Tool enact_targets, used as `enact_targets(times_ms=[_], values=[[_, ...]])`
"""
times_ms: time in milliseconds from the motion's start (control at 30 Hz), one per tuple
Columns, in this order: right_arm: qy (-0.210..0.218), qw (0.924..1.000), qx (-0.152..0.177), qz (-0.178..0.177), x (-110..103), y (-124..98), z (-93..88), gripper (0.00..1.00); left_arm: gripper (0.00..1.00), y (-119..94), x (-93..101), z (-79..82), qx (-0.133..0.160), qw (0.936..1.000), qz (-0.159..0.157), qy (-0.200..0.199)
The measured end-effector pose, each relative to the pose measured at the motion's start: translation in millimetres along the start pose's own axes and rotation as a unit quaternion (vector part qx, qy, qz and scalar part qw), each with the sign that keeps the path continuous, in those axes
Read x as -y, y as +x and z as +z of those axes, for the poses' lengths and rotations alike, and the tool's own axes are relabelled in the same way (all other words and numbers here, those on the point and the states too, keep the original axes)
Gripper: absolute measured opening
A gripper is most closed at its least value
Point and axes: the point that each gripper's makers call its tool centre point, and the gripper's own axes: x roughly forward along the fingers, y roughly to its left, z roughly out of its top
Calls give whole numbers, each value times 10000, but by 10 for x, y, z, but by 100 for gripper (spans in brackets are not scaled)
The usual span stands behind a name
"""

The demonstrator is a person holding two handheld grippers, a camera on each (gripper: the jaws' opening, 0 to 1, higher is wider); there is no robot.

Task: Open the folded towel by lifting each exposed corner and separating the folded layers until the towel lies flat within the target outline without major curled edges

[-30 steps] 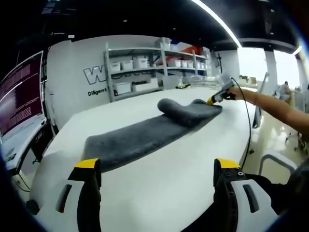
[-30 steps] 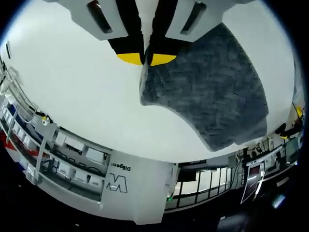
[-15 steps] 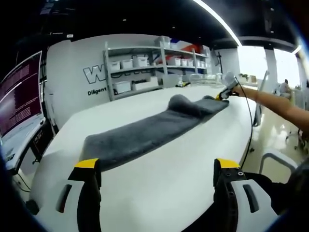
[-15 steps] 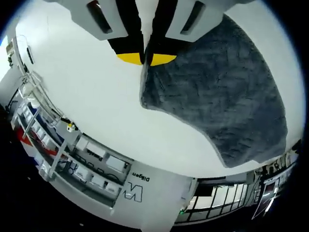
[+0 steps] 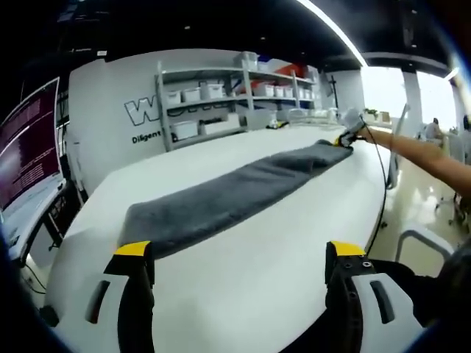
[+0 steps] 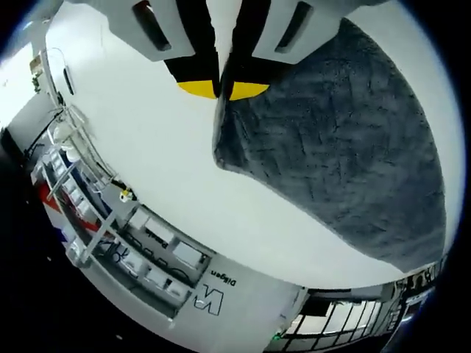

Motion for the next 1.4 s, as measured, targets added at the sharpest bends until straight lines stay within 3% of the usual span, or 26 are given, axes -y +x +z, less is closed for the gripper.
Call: enact_targets(times_ms=[100, 667, 900, 933, 1033, 1067, 1167, 1300, 1400], values=[[-281, 9994, -64, -210, 100, 17, -51, 0, 95, 13, 3, -10, -22, 10000, -4, -2], [-786, 9927, 216, -886, 273, 142, -61, 1, 94, 57, 8, -25, -60, 10000, 14, -31], [-534, 9919, 363, -1093, 311, 97, -43, 2, 94, 72, 13, -41, -67, 10000, 5, -58], [-493, 9916, 405, -1129, 324, 80, -36, 3, 94, 72, 13, -37, -63, 10000, 4, -52], [-360, 9848, 1076, -1314, 406, -34, 137, 3, 94, 65, 13, -26, -56, 10000, 2, -46], [-382, 9857, 994, -1307, 419, -69, 112, 4, 94, 61, 13, -30, -77, 10000, -4, -35], [-421, 9863, 819, -1368, 473, -163, 123, 14, 94, 35, -21, -10, -58, 10000, 34, -47], [-135, 9893, 644, -1304, 510, -286, 129, 28, 94, 12, -29, 21, -21, 10000, 69, -52], [12, 9907, 503, -1264, 535, -358, 130, 45, 94, -5, 6, 37, -13, 10000, 55, -15]])
